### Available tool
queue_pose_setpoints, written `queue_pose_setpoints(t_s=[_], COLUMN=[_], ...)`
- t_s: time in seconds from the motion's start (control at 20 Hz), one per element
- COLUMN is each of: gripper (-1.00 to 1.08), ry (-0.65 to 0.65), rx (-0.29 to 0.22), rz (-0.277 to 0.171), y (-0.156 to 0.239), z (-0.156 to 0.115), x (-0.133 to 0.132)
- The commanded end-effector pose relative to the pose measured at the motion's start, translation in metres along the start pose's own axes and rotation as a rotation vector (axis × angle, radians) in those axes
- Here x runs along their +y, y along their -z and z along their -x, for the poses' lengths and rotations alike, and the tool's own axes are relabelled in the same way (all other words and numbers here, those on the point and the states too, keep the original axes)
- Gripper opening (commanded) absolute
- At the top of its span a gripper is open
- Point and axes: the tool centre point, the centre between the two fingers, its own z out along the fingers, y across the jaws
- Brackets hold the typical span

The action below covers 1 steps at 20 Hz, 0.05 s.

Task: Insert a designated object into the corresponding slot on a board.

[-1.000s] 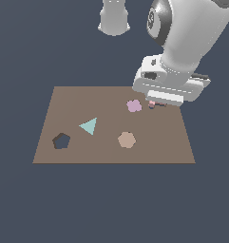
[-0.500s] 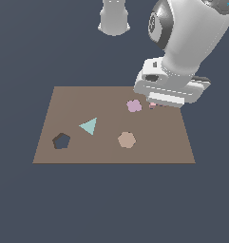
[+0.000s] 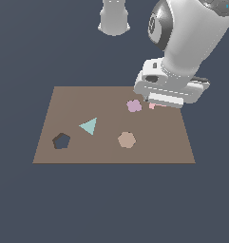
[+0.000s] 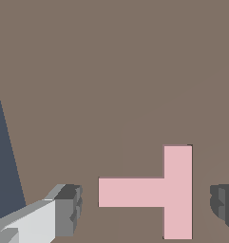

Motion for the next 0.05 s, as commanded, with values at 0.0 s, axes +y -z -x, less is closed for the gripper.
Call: queue_pose_setpoints(t_s=[0.0], gripper=[1.00], ry=[0.000], rx=[0.000], rz=[0.000], y=[0.0000], z=[0.0000], x=[0.0000])
